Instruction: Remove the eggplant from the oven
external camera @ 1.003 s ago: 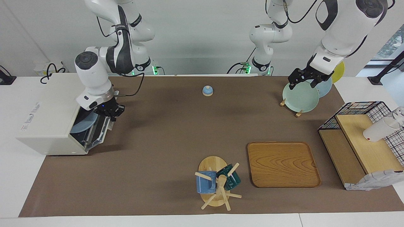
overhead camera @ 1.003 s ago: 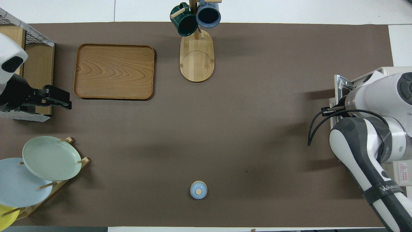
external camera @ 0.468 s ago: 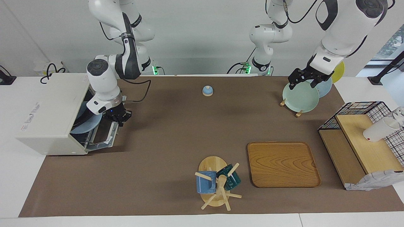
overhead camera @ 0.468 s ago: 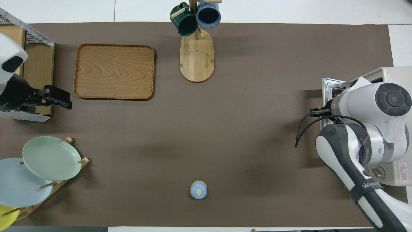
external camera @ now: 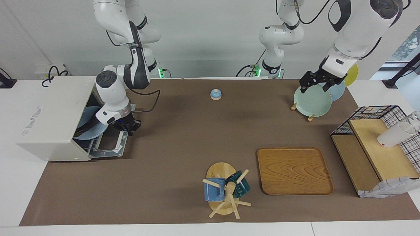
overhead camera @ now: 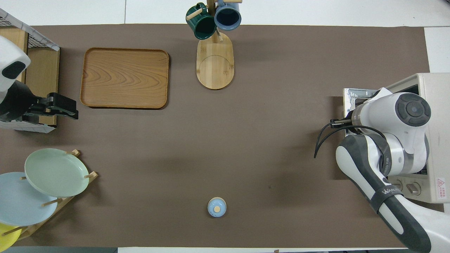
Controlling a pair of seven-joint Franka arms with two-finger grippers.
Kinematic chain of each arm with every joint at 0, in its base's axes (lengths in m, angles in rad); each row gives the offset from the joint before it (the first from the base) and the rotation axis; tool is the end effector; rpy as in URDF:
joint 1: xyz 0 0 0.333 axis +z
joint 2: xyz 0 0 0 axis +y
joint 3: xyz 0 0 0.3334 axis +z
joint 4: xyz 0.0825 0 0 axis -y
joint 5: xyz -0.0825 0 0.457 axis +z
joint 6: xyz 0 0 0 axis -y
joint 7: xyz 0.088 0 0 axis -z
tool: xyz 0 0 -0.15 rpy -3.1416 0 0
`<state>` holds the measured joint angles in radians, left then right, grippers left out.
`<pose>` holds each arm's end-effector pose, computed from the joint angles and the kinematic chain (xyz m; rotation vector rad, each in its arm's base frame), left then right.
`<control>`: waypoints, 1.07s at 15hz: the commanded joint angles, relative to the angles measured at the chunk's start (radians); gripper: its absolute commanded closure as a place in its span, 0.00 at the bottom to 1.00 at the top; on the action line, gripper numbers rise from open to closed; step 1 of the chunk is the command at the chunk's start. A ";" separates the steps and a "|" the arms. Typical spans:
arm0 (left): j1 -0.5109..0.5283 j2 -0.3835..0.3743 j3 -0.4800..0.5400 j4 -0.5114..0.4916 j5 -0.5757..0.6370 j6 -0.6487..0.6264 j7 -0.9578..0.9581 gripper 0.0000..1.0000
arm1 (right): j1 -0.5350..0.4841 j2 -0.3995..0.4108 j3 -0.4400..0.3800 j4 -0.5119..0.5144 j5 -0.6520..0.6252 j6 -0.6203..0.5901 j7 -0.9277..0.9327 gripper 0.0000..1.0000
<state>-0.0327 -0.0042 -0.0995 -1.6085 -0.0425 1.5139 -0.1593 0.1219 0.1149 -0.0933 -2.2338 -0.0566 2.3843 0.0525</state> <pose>0.6085 -0.0876 0.5767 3.1092 0.0414 -0.1487 0.5968 0.0143 0.2464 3.0921 0.0268 0.0586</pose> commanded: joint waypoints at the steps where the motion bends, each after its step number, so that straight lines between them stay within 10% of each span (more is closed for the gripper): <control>1: 0.011 -0.005 -0.005 0.012 -0.010 -0.012 -0.005 0.00 | -0.039 0.009 -0.025 -0.020 0.012 0.019 -0.010 1.00; 16: 0.011 -0.005 -0.005 0.012 -0.010 -0.012 -0.005 0.00 | 0.067 0.046 -0.025 0.057 0.133 -0.048 0.096 1.00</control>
<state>-0.0327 -0.0042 -0.0995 -1.6085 -0.0425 1.5139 -0.1593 0.1907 0.1679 -0.1100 -2.2146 0.0559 2.3926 0.1473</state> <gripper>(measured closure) 0.000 0.991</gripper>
